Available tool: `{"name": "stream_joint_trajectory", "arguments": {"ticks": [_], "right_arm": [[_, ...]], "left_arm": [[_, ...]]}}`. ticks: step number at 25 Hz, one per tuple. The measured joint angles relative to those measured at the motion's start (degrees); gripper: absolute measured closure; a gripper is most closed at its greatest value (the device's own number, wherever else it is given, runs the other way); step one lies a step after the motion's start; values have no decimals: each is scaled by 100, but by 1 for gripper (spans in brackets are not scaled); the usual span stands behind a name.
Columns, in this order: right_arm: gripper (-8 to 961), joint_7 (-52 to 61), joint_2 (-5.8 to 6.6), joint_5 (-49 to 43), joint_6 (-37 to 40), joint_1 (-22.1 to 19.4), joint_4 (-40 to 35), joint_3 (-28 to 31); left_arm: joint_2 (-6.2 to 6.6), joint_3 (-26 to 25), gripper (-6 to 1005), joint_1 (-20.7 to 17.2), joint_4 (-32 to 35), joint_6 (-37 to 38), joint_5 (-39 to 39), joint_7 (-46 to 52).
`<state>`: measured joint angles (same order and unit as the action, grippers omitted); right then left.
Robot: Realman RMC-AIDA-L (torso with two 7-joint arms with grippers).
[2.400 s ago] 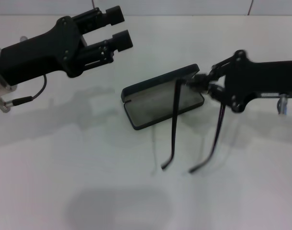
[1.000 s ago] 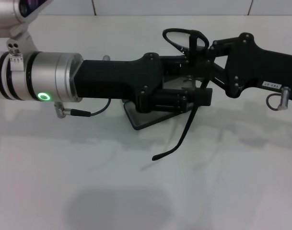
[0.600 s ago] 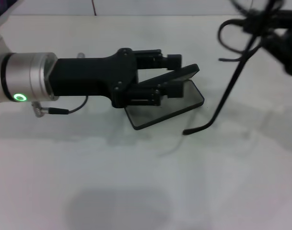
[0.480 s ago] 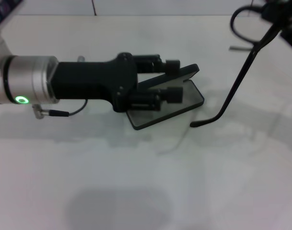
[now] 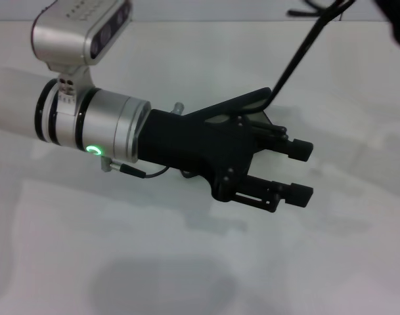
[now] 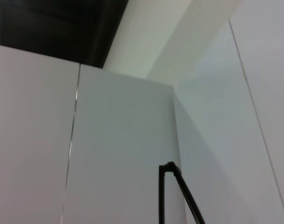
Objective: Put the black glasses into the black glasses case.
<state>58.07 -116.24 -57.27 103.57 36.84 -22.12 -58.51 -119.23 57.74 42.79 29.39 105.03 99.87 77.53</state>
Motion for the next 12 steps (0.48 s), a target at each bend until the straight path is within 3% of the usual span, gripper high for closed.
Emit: {"name": "stream_joint_trajectory", "arguments": {"ticks": [5,12], "right_arm": [[859,-52,5,-27,-600,165,144,-653],[859,279,161,-310,-1224,120,-6,-1248]], "left_arm": [[14,-26,315,64,49,65,-115,52],[170,-46,315,-32,85,85,-374,52]]}}
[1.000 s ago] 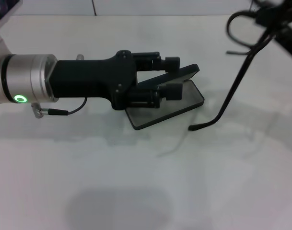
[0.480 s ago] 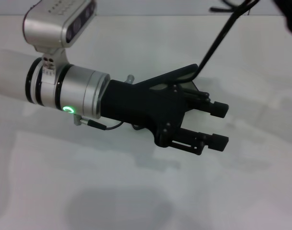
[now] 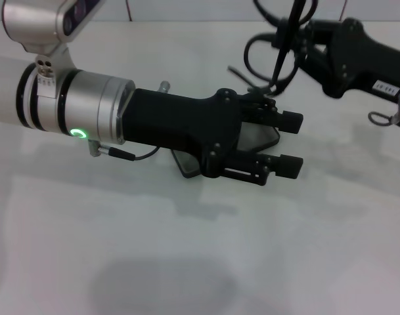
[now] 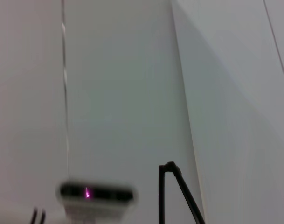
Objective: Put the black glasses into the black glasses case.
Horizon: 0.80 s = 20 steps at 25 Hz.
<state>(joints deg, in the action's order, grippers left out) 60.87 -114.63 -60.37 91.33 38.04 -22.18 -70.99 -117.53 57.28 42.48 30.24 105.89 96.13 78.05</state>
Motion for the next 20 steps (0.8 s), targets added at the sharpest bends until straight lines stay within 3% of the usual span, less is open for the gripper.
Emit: {"name": "stream_joint_trajectory", "arguments": {"ticks": [6,20], "right_arm": [[859,460,76,-964,-302,-7,-285,17],[859,750,161,-1254,-148,-84,-383,0]], "left_arm": [[28,-6,315,-5,0,3,-42,0],[28,-7,316,6,0,-20,-43,0]]}}
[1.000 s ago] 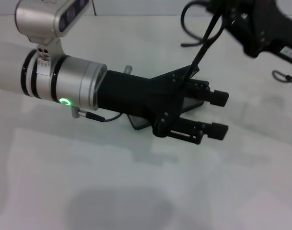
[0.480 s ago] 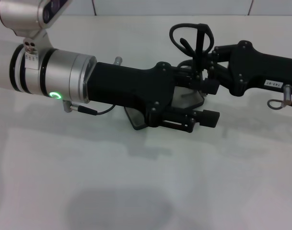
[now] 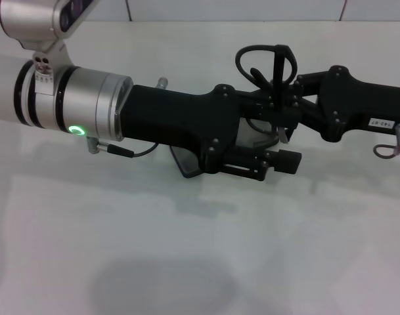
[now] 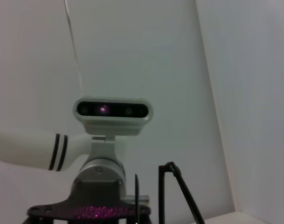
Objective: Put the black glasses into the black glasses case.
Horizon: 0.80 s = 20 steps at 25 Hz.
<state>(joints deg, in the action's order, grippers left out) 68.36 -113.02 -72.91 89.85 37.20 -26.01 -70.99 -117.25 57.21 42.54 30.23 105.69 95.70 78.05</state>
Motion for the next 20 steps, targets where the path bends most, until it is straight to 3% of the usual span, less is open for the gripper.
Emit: {"name": "stream_joint_trajectory", "arguments": {"ticks": [5,20], "right_arm": [[859,76,56,-122,103,0,-45,-1],[860,90,37,-226,66,-378,-574,91]], "left_arm": [[-6,-6,316,-21,0,-3,-4,0],[11,-9,316,-54,-10,-20,-26,3]]}}
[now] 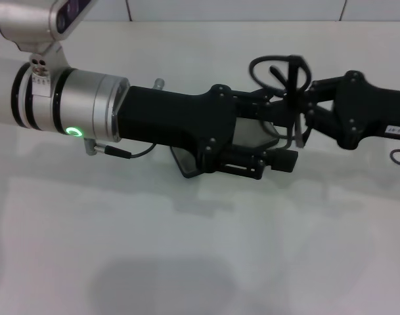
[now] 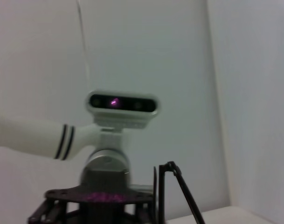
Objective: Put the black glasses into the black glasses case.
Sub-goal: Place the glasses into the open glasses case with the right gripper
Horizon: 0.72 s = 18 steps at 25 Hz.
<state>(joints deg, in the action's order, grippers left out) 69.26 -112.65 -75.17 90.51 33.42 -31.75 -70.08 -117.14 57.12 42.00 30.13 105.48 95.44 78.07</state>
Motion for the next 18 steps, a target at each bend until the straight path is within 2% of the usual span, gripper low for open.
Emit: {"name": "stream_joint_trajectory", "arguments": {"ticks": [5,6,9,10,11,15,18], "right_arm": [[860,-86,-5,-75,-81,-201,-191,425],[860,-81,-20,-215,-109,-233,-361,423],[860,45,-149,-879,-270,-287,-970,400],[860,140,-244,-1249,-396,-337,-1313,393],[860,201,-290,-1437,-530,-394,-1562,310],[860,351,-342,-1693,-1192,-616,-2383,-636],[860,377,-337,-1745,-2138,-970,-3207,-1561]], "left_arm": [[38,1,316,-95,0,23,-64,-14],[94,-7,316,-225,6,23,-176,-40],[220,-243,316,-469,17,10,-326,-52],[260,-433,316,-559,18,1,-346,-52],[275,-724,316,-658,19,-21,-351,-52],[274,-1809,316,-1012,17,-158,-359,-29],[221,-2436,316,-1181,-31,-352,-363,-18]]}}
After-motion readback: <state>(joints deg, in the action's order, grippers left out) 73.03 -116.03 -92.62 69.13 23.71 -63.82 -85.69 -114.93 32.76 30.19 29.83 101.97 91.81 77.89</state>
